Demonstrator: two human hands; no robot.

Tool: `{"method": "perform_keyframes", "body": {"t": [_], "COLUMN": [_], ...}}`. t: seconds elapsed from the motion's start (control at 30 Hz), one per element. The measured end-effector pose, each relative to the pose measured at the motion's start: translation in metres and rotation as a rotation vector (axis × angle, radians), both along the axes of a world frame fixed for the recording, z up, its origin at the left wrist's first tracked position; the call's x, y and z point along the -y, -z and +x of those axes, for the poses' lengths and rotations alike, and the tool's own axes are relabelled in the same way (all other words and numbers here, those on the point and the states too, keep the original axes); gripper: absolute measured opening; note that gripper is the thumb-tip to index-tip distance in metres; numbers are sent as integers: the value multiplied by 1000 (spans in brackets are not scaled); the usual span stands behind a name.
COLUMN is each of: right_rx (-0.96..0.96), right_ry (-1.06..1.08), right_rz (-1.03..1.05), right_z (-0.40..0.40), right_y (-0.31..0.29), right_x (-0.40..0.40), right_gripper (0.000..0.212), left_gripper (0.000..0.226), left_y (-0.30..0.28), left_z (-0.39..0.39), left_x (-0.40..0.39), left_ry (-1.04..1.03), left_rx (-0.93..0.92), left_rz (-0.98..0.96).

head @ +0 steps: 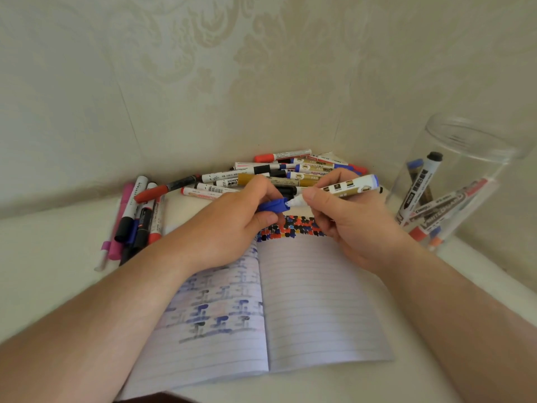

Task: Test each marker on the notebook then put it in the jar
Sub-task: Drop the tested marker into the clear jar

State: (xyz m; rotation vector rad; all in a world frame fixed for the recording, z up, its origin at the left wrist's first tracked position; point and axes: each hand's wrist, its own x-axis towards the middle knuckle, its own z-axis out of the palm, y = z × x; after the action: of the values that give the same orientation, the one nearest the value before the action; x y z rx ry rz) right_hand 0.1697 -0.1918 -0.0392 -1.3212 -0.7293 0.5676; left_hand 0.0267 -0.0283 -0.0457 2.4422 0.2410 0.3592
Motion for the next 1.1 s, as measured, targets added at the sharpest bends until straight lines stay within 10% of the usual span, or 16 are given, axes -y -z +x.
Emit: {"method": "perform_keyframes", "body": {"t": [0.73, 0.87, 1.1], "right_rx": [-67, -320, -223], "right_ry": [-48, -153, 160], "right_rz": [-8, 13, 22], "right_z": [-4, -1, -2], "right_y": [2, -8, -5], "right_x": [-1, 2, -5], "right_gripper": [27, 70, 16], "left_gripper": [17, 17, 20], "left_y": [4, 3, 4], "left_z": [2, 3, 4], "left_x": [0, -1, 1], "left_ry": [-19, -27, -38], "left_rx": [167, 220, 218], "left_rz": [-22, -65, -155]}}
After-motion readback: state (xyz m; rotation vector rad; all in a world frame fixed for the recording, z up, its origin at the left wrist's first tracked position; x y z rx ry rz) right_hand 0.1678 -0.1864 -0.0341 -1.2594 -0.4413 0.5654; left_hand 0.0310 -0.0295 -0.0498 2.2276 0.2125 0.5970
